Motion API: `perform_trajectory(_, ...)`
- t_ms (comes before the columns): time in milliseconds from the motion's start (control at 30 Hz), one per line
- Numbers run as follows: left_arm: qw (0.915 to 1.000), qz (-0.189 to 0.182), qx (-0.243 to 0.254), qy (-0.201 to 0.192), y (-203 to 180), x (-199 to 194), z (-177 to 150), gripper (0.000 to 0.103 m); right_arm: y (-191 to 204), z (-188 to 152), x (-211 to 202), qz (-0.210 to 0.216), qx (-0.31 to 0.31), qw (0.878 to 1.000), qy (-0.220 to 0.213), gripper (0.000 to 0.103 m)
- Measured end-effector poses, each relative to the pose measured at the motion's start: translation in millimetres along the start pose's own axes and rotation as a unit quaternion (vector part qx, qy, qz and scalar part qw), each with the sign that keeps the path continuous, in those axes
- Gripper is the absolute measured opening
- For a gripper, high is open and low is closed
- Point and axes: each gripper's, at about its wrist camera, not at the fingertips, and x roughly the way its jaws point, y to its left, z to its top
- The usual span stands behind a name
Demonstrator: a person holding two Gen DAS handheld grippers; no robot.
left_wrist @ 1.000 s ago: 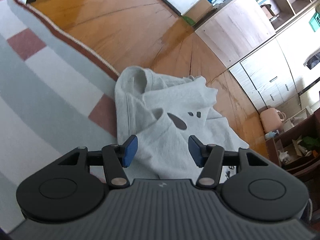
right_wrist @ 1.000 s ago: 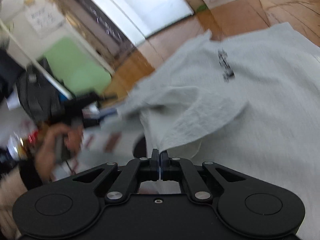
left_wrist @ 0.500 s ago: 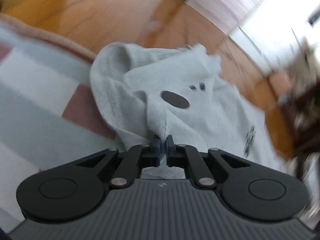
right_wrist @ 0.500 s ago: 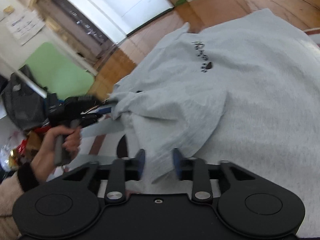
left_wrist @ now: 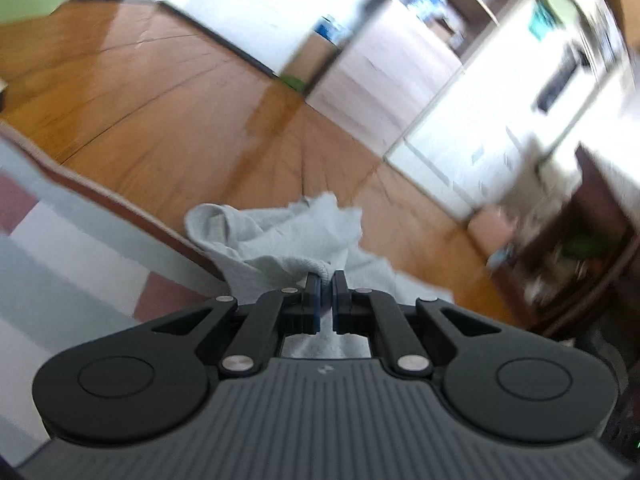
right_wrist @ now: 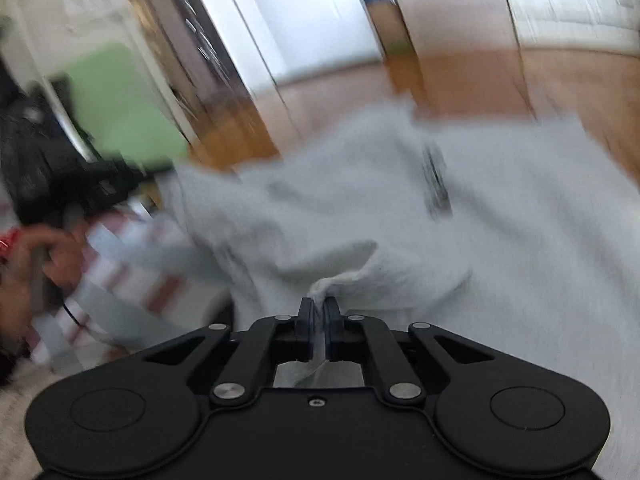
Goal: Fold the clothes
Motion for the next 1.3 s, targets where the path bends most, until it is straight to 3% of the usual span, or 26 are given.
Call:
perform_trajectory(100,0.9992,0.015,-0.035,-0.008,20,-2,4,0.004,10,5,-17,0.062,0.005,0.998,-0.005,0.007)
perform_trajectory(233,0.9989,0.04,-0.009,0.024,35,4,10,0.004,30,-1,-31,0.139,0.014,0.99,0.021,0.007)
perform_trajectory(300,0.9983,0.035,0.001,0.046,43,-3,25,0.004,47,0,-37,0.181,0.021,0.983,0.026,0.007)
perform_trajectory(400,0.996,0.004,-0.033,0.082,65,-18,55,0.004,78,7,-43,0.261,0.005,0.965,0.033,0.007)
perform_trajectory(533,0.983,0.032,-0.084,0.16,112,-8,61,0.007,105,0,-7,0.274,-0.006,0.957,0.094,0.007)
perform_trajectory(633,0.9732,0.121,-0.09,0.174,137,-7,44,0.005,111,-16,34,0.253,0.031,0.955,0.154,0.012)
perform_trajectory(700,0.9719,0.122,-0.115,0.165,145,-17,30,0.007,115,-30,52,0.246,0.05,0.947,0.202,0.012)
perform_trajectory(767,0.9717,0.099,-0.137,0.166,143,-26,17,0.009,114,-35,54,0.282,0.076,0.93,0.224,0.012)
perform_trajectory(800,0.9714,0.089,-0.139,0.17,138,-29,11,0.012,110,-34,51,0.302,0.097,0.922,0.223,0.012)
perform_trajectory(867,0.9721,0.075,-0.125,0.184,120,-33,1,0.025,92,-29,34,0.324,0.14,0.919,0.179,0.012)
perform_trajectory(933,0.9713,0.066,-0.111,0.2,103,-33,-10,0.059,73,-22,18,0.27,0.14,0.943,0.132,0.029)
perform_trajectory(1000,0.9668,0.059,-0.098,0.229,91,-30,-22,0.062,54,-21,11,0.193,0.123,0.967,0.114,0.034)
perform_trajectory(1067,0.9618,0.062,-0.085,0.252,82,-23,-32,0.062,42,-28,10,0.131,0.094,0.979,0.125,0.035)
perform_trajectory(1167,0.9561,0.071,-0.058,0.279,65,-19,-39,0.062,43,-42,13,0.079,0.037,0.985,0.151,0.039)
perform_trajectory(1300,0.9435,0.11,-0.036,0.31,52,-19,-44,0.063,57,-60,22,0.074,-0.031,0.977,0.198,0.039)
